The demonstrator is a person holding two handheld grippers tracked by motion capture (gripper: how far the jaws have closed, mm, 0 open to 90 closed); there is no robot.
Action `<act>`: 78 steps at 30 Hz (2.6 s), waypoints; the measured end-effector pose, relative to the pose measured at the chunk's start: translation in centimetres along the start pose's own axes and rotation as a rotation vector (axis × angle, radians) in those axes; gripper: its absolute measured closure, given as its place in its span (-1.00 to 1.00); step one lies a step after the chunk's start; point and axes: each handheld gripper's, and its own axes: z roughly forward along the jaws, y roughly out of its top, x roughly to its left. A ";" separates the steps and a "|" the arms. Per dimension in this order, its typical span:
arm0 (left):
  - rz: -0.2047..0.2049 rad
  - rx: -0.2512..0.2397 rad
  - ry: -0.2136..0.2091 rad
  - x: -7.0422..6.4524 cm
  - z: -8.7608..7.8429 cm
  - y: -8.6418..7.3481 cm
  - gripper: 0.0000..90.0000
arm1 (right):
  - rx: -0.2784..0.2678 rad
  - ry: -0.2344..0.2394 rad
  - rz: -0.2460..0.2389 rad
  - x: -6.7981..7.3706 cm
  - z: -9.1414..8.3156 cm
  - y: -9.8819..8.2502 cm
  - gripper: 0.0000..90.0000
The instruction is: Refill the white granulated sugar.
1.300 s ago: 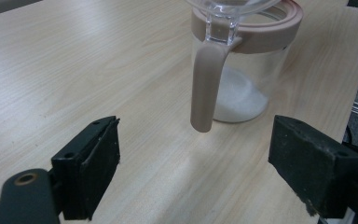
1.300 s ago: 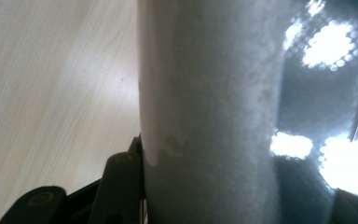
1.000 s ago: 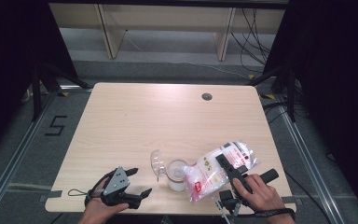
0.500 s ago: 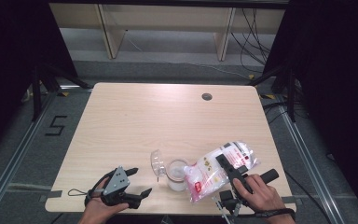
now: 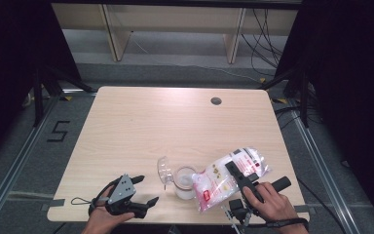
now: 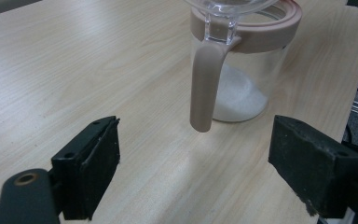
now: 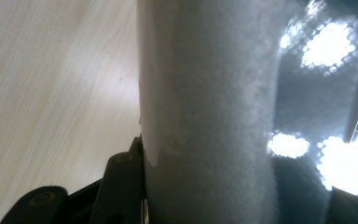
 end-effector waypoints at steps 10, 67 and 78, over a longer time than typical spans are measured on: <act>-0.001 -0.002 -0.002 0.0 0.0 0.0 -0.64 | -0.010 -0.002 -0.017 -0.2 0.0 0.0 0.34; -0.002 -0.003 0.002 0.0 0.0 0.1 -0.64 | -0.018 0.000 -0.008 -0.5 -0.3 0.2 0.39; -0.009 0.004 -0.002 0.0 0.0 0.0 -0.64 | -0.026 -0.006 -0.013 -0.6 -0.3 0.1 0.41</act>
